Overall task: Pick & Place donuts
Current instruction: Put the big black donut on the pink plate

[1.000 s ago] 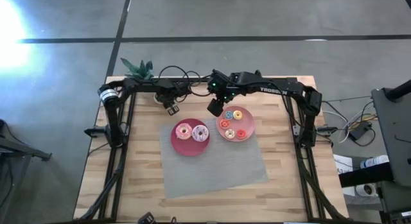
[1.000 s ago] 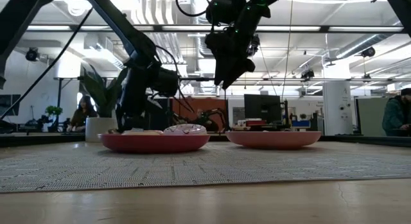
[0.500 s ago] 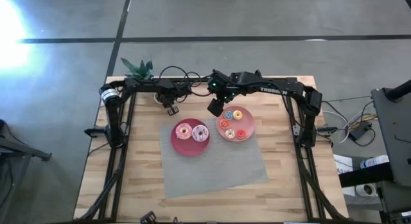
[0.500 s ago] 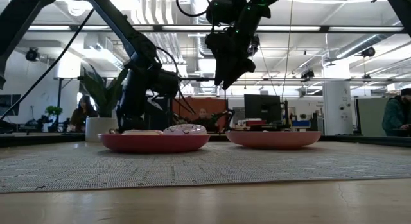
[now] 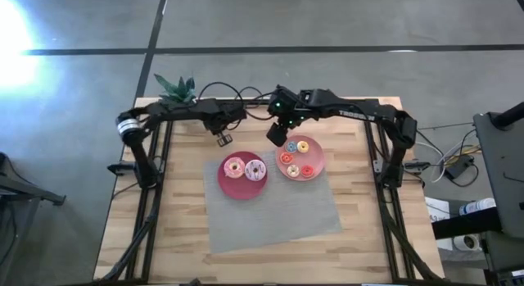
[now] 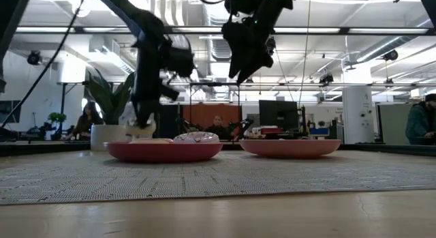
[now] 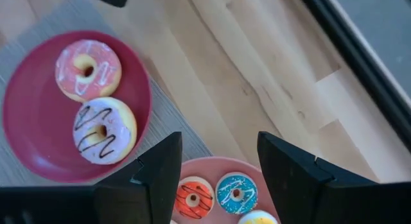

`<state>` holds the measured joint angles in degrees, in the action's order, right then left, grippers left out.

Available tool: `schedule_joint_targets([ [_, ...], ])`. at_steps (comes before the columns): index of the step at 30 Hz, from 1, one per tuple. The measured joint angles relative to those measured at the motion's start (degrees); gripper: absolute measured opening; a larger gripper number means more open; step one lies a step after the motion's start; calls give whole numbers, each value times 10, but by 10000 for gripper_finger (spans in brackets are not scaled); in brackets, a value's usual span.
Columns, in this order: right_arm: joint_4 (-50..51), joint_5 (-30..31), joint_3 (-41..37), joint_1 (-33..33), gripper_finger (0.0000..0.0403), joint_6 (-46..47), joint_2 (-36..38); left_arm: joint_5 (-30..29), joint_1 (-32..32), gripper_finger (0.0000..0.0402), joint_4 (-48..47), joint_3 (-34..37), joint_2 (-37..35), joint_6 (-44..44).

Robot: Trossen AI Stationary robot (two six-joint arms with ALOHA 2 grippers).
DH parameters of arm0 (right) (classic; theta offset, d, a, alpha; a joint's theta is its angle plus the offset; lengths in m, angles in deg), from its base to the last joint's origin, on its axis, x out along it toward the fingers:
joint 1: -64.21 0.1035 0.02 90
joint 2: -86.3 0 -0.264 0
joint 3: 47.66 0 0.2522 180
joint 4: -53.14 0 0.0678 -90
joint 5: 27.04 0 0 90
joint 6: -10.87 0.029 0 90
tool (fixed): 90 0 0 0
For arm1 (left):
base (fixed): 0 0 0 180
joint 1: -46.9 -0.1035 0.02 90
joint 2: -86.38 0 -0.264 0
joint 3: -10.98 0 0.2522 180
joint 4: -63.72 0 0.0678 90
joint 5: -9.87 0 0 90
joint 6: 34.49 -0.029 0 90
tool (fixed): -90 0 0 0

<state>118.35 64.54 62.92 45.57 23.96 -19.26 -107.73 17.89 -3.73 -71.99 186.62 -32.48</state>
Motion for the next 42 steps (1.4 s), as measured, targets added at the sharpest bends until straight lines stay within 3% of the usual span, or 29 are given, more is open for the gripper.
schedule_joint_targets([
  [3, 7, 1, 0, 0, 194, 5, 19, 2, 24, 1, -28, -27, -41, 22],
  [8, 23, 2, -11, 0, 194, 39, 63, 102, 77, 0, -44, -68, -110, 77],
  [13, 34, 2, -43, 1, 194, 94, 103, 152, 171, 0, -42, -79, -128, 133],
  [19, 37, 15, -107, 2, 194, 174, 149, 171, 290, 0, -34, -76, -84, 185],
  [23, 36, 16, -151, 13, 194, 213, 179, 175, 333, 0, -16, -75, -42, 205],
  [30, 20, 28, -204, 51, 194, 241, 220, 177, 353, 0, -4, -80, 21, 275],
  [35, 19, 31, -231, 76, 194, 245, 243, 217, 365, 0, 22, -83, 49, 316],
  [42, 11, 55, -257, 109, 194, 255, 261, 210, 384, 0, 23, -95, 84, 354],
])
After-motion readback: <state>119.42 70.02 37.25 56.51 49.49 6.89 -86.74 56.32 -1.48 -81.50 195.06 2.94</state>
